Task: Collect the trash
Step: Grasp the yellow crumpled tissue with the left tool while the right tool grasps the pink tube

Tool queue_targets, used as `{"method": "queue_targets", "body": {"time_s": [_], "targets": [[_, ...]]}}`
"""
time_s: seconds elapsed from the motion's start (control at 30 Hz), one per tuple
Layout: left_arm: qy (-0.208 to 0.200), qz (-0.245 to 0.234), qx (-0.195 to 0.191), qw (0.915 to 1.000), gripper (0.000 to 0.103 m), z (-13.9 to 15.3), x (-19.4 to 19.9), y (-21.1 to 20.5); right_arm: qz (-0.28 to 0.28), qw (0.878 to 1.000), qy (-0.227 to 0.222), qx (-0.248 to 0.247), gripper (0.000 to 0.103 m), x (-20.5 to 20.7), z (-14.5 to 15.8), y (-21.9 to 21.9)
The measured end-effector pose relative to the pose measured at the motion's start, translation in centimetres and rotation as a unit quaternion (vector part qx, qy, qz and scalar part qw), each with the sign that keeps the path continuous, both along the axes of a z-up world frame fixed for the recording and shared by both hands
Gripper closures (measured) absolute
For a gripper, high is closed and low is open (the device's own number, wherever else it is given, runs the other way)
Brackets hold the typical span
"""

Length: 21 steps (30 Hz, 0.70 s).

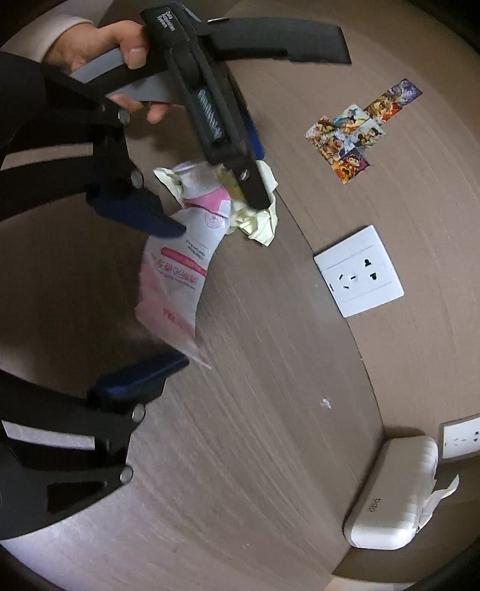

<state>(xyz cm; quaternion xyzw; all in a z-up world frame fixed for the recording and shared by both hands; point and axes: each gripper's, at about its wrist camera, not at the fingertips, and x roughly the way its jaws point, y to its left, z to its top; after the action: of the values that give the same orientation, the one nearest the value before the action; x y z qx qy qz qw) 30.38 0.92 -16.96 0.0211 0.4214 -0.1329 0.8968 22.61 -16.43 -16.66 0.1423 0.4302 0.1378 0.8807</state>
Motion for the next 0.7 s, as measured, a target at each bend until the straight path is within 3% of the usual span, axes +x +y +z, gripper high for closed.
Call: {"method": "queue_targets", "body": {"time_s": [0.07, 0.1, 0.2, 0.33, 0.47, 0.7], "targets": [[0.001, -0.011, 0.016, 0.9998, 0.044, -0.7, 0.1, -0.7, 0.004, 1.0, 0.006, -0.001, 0.078, 0.3, -0.2, 0.3], [-0.004, -0.017, 0.022, 0.9996, 0.053, -0.7, 0.0, -1.0, 0.006, 1.0, 0.005, 0.001, 0.083, 0.3, -0.2, 0.4], [-0.01, -0.025, 0.016, 0.9995, 0.063, -0.5, -0.2, -1.5, 0.01, 1.0, -0.024, -0.007, 0.094, -0.1, 0.9, 0.7], [-0.036, -0.015, 0.018, 0.9991, 0.065, 1.2, -1.5, -1.1, 0.013, 0.998, -0.059, -0.003, 0.1, -0.6, 3.1, 0.3], [-0.048, -0.009, 0.031, 0.9983, 0.065, 2.9, -2.3, -0.5, 0.013, 0.997, -0.08, -0.014, 0.099, -1.1, 5.2, -0.6], [-0.075, -0.02, 0.019, 0.9968, 0.065, 6.6, -5.6, -1.2, 0.003, 0.992, -0.117, -0.045, 0.099, -3.7, 9.1, -3.5]]}}
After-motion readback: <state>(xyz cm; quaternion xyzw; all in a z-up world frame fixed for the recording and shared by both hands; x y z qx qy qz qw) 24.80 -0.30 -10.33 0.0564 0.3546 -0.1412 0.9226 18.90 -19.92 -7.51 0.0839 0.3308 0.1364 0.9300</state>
